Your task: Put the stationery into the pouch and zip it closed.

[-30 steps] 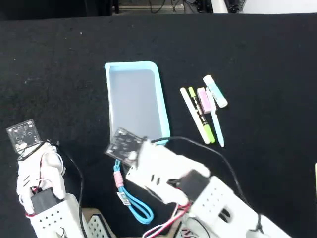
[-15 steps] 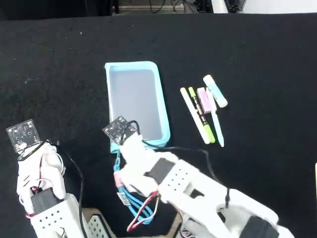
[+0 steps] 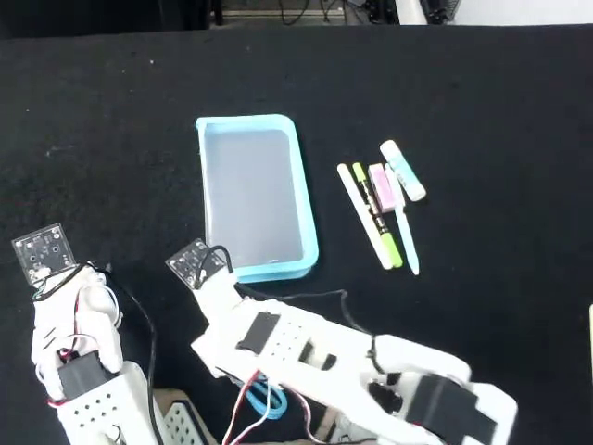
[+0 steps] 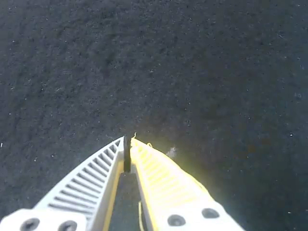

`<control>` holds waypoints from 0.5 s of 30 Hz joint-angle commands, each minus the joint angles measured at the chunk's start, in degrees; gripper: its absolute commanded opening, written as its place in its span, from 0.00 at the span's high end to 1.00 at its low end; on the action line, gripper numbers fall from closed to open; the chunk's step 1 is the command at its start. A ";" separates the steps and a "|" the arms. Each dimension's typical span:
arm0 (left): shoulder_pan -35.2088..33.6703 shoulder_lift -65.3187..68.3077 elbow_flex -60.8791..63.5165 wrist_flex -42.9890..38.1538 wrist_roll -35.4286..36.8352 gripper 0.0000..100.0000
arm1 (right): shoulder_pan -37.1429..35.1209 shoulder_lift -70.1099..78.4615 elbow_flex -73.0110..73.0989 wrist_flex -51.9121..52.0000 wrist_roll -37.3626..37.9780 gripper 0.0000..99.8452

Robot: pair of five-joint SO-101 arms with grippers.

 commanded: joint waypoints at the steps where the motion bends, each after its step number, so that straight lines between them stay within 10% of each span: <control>1: -0.13 -0.18 1.10 -1.05 0.70 0.97 | 1.41 2.15 -5.41 0.09 -0.35 0.76; 6: -0.13 -0.18 1.10 -1.05 0.70 0.97 | 9.93 3.91 -9.19 8.79 1.14 1.00; 15: -0.13 -0.18 1.10 -0.97 0.62 0.97 | 25.76 -4.09 -8.75 26.81 21.80 0.99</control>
